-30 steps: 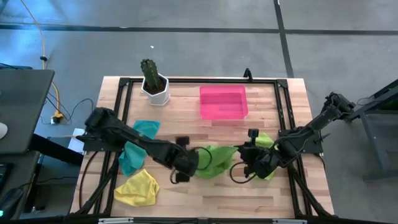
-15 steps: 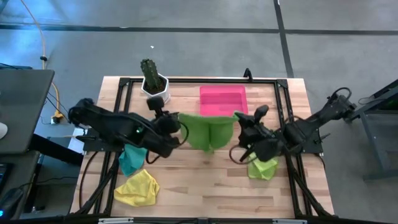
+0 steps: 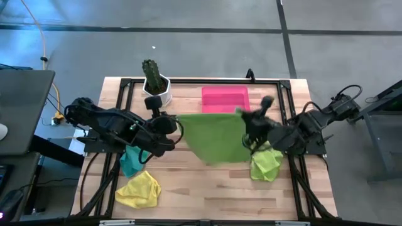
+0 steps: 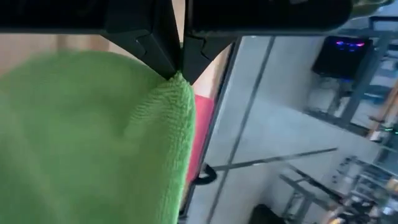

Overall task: Roll microfiber towels into tight, uniform cylinder then place into a basket
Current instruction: Roll the green microfiber cloth

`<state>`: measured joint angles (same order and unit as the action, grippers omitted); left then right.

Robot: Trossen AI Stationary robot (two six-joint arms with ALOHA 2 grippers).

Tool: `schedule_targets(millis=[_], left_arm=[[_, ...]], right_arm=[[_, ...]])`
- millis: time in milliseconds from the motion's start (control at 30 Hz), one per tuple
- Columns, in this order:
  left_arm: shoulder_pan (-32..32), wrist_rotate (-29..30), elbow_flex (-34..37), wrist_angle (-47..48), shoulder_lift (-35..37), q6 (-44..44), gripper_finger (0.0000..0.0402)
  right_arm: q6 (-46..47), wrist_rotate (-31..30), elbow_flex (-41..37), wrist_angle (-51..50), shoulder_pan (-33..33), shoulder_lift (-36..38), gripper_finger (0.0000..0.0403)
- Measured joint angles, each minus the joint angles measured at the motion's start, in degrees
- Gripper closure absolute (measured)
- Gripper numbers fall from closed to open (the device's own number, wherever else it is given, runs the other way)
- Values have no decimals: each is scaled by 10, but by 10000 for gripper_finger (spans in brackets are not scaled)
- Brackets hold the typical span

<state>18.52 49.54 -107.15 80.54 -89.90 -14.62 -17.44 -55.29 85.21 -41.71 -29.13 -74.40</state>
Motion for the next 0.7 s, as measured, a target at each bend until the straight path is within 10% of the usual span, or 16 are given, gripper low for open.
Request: schedule_targets(millis=[133, 700], left_arm=[[2, -82, 1, -7, -1, 27, 401], [-43, 117, 1, -6, -1, 115, 401]], right_arm=[[21, 143, 0, -42, 1, -3, 403], [-2, 58, -1, -174, 84, -7, 403]])
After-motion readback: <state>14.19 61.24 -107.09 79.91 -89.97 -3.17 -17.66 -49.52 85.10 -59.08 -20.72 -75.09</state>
